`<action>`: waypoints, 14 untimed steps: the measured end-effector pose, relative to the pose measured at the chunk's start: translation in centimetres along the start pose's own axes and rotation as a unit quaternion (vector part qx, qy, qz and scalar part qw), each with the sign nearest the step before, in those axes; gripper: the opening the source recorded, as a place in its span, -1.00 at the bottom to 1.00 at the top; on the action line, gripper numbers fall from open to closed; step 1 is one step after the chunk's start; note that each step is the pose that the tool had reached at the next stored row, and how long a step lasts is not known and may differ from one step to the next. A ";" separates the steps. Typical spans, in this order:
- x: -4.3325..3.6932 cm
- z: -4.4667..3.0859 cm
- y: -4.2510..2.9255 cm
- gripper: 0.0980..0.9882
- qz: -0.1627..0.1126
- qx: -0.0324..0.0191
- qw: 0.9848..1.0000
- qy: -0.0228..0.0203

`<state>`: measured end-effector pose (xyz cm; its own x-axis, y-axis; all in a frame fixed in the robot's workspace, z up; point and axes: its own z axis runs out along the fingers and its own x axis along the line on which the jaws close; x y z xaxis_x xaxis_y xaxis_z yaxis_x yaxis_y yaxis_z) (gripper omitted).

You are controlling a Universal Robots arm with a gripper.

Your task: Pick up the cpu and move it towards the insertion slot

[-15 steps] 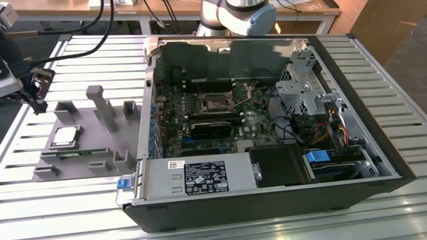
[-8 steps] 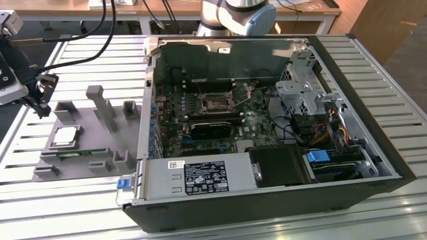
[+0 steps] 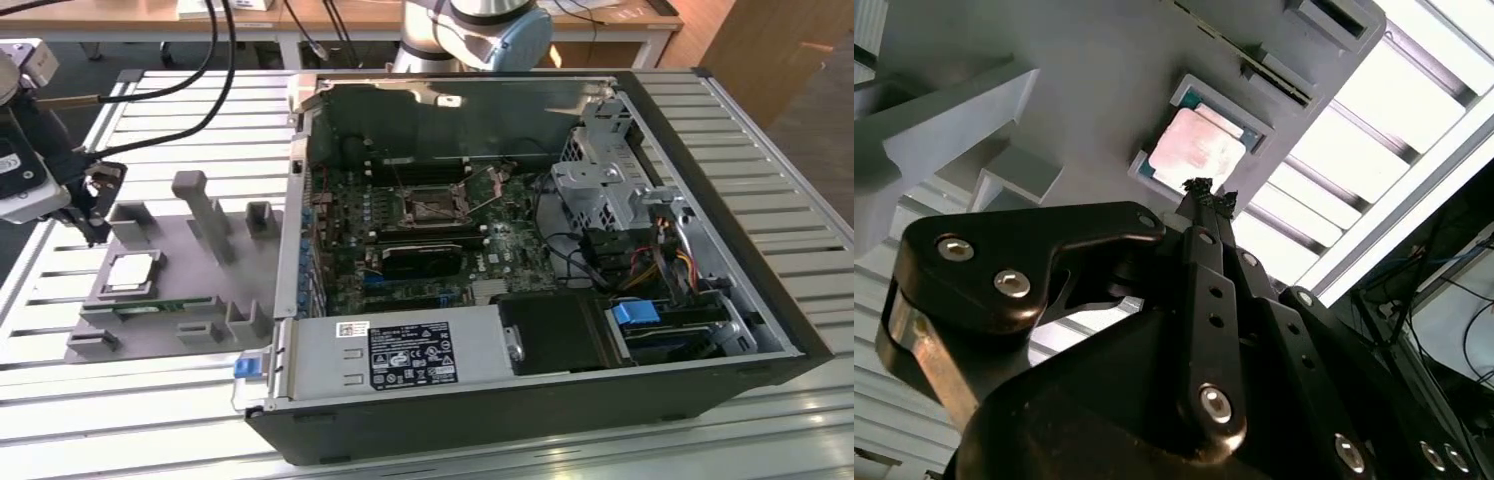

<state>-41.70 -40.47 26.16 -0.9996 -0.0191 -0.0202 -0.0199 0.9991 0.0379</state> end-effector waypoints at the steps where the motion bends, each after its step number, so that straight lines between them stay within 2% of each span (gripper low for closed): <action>1: -0.01 0.18 -0.01 -0.99 0.000 0.000 1.000 0.000; 14: -0.15 2.54 -0.10 -0.99 0.000 0.000 1.000 0.002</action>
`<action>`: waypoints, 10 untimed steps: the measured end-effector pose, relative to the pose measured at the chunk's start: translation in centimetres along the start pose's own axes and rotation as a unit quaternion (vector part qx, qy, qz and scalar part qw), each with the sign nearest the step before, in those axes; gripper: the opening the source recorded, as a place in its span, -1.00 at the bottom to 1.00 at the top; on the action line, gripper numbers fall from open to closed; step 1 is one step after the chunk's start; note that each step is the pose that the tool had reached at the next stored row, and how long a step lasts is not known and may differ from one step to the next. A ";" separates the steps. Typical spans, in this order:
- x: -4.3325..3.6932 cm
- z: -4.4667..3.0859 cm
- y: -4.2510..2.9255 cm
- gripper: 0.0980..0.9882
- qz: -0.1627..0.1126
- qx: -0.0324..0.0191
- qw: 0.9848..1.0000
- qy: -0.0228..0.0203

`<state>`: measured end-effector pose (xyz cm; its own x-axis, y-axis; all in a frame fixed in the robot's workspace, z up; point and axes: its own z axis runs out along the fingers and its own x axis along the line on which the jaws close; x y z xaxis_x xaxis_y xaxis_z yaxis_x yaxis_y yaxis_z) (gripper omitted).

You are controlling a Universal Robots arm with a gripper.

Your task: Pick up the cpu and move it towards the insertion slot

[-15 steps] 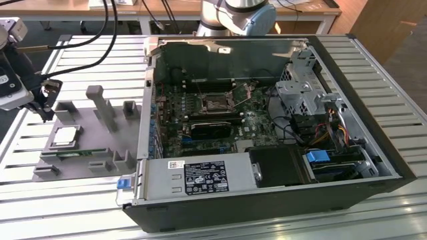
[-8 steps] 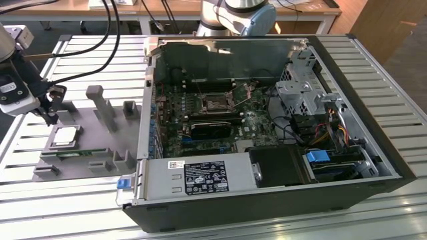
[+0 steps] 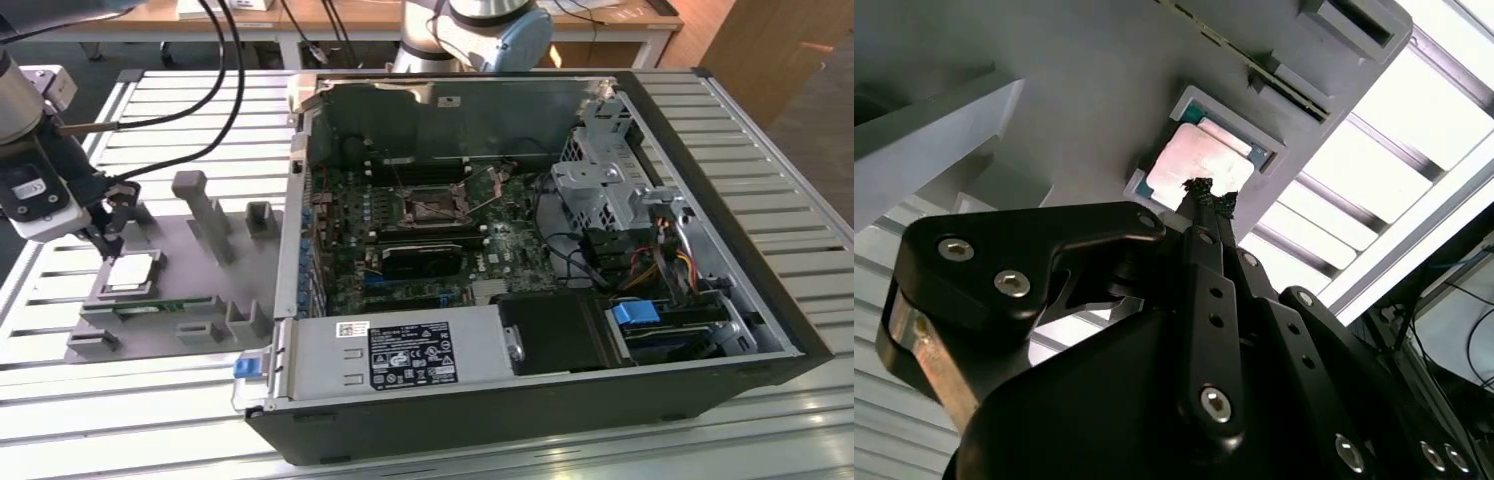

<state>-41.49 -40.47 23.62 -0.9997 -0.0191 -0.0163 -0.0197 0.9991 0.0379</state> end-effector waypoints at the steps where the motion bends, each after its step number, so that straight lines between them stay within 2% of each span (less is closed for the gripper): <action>1: 0.00 0.16 -0.01 -0.99 0.000 0.000 1.000 0.000; 10: 0.02 1.53 -0.06 -0.99 0.000 0.000 1.000 0.001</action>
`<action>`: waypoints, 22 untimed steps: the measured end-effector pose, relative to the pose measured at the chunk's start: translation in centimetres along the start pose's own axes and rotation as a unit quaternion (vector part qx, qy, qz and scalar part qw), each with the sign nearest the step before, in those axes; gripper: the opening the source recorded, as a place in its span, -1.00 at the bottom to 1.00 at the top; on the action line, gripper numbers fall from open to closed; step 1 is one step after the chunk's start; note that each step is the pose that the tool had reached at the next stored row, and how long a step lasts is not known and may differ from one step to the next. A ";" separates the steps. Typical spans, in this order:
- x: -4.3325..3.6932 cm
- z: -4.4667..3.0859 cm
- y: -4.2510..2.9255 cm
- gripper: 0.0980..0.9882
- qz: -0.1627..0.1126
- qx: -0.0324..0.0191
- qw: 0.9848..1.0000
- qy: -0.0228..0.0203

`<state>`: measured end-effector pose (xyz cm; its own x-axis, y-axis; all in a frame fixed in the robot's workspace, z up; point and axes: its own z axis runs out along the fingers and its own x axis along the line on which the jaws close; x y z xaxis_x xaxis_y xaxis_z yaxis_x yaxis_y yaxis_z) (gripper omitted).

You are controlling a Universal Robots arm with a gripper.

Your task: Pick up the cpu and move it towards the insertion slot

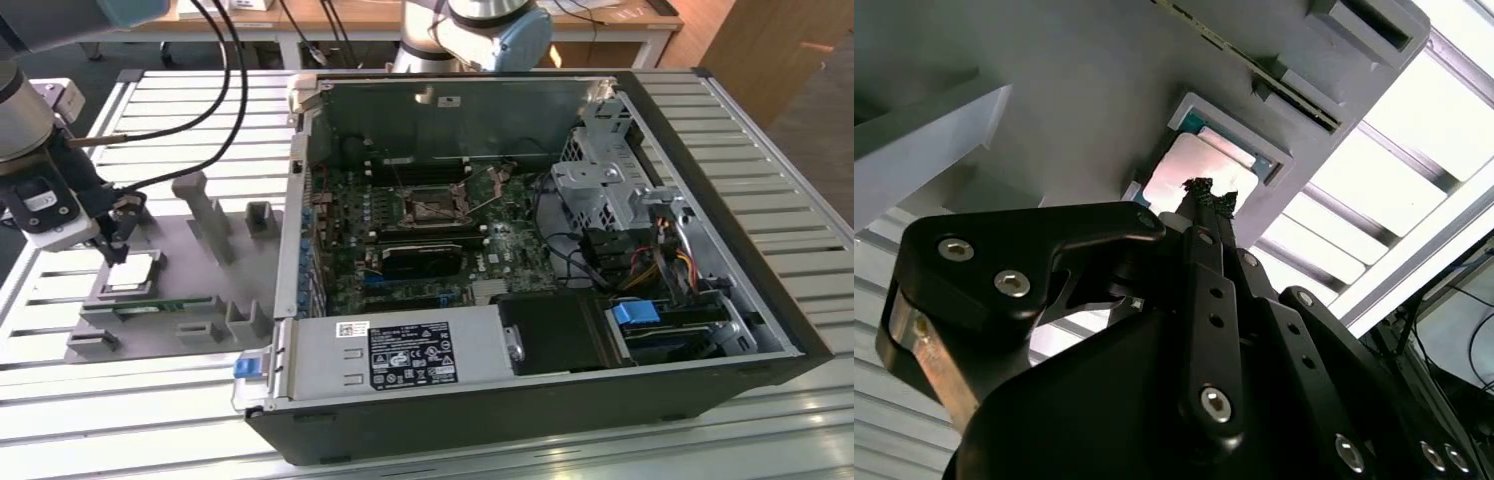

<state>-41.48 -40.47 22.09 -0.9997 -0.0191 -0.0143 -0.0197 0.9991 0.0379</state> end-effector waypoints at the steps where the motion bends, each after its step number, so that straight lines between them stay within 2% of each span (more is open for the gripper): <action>1: 0.00 0.15 0.00 -0.99 0.000 0.000 1.000 0.000; 7: 0.02 1.07 -0.04 -0.99 0.000 0.000 1.000 0.001; 15: 0.02 1.19 -0.05 -0.96 0.000 0.000 1.000 0.001; 16: 0.02 1.20 -0.05 -0.85 0.000 0.000 1.000 0.001; 17: 0.02 1.21 -0.05 -0.85 0.000 0.000 1.000 0.001; 19: 0.02 1.23 -0.05 -0.57 0.000 0.000 1.000 0.001; 20: 0.02 1.23 -0.05 -0.57 0.000 0.000 1.000 0.001; 22: 0.02 1.25 -0.05 -0.30 0.000 0.000 1.000 0.001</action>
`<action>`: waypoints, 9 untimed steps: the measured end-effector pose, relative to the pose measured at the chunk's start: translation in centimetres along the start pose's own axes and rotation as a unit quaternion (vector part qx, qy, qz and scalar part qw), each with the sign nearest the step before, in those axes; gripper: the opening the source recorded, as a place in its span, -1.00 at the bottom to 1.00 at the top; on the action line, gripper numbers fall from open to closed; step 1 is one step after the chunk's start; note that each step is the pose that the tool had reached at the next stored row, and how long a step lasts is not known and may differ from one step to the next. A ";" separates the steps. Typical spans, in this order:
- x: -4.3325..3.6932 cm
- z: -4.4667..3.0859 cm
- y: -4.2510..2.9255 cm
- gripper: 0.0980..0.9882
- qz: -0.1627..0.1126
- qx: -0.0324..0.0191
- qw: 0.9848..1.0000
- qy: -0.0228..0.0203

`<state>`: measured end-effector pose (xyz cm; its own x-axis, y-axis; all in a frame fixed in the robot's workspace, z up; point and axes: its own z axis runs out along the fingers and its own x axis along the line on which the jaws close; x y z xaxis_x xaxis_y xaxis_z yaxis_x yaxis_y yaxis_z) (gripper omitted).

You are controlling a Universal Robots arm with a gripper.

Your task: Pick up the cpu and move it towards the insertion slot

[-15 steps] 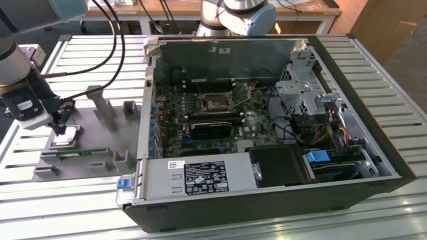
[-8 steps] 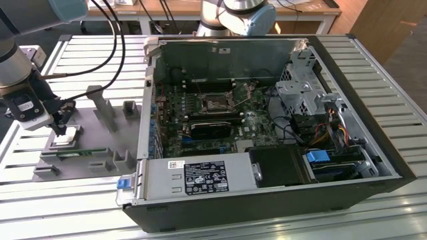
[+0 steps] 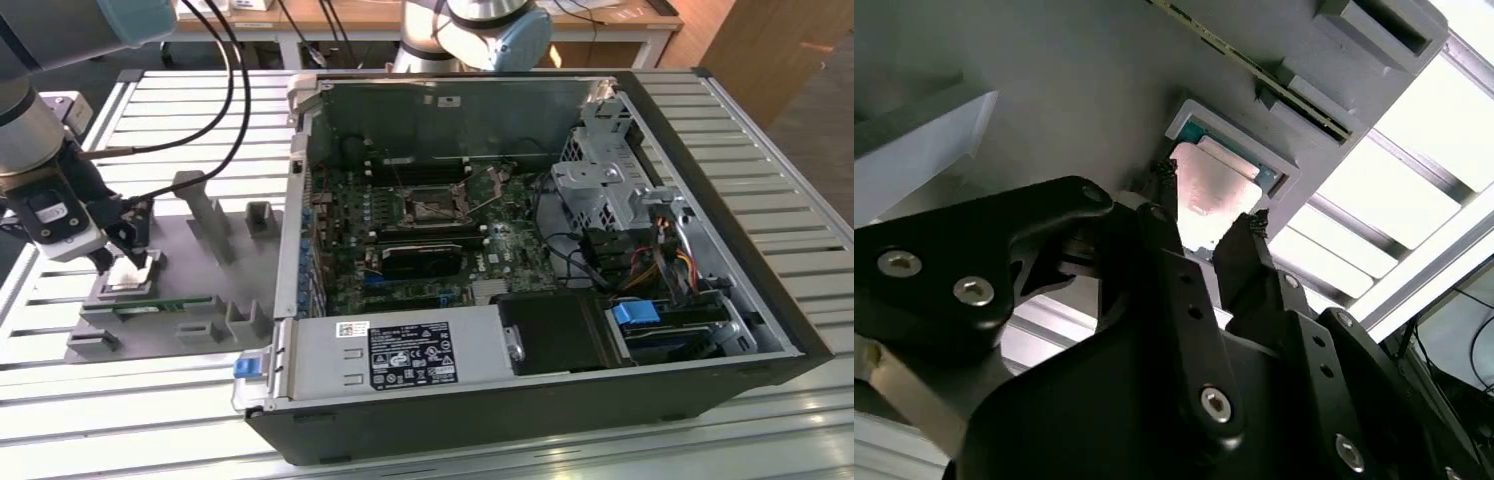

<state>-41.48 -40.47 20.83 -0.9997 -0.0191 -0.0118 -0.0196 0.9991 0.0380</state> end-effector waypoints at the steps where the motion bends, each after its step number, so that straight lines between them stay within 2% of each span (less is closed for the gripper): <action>1: 0.00 0.01 0.00 -0.30 0.000 0.000 1.000 0.000; 3: 0.00 0.03 0.00 -0.04 0.000 0.000 1.000 0.000; 4: 0.00 0.04 0.00 -0.04 0.000 0.000 1.000 0.000; 5: 0.00 0.05 0.00 0.09 0.000 0.000 1.000 0.000; 6: 0.00 0.05 0.00 0.09 0.000 0.000 1.000 0.000; 7: 0.00 0.06 0.00 0.22 0.000 0.000 1.000 0.000; 8: 0.00 0.07 0.00 0.22 0.000 0.000 1.000 0.000; 9: 0.00 0.08 0.00 0.37 0.000 0.000 1.000 0.000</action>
<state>-41.48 -40.47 20.75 -0.9997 -0.0191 -0.0118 -0.0196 0.9991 0.0380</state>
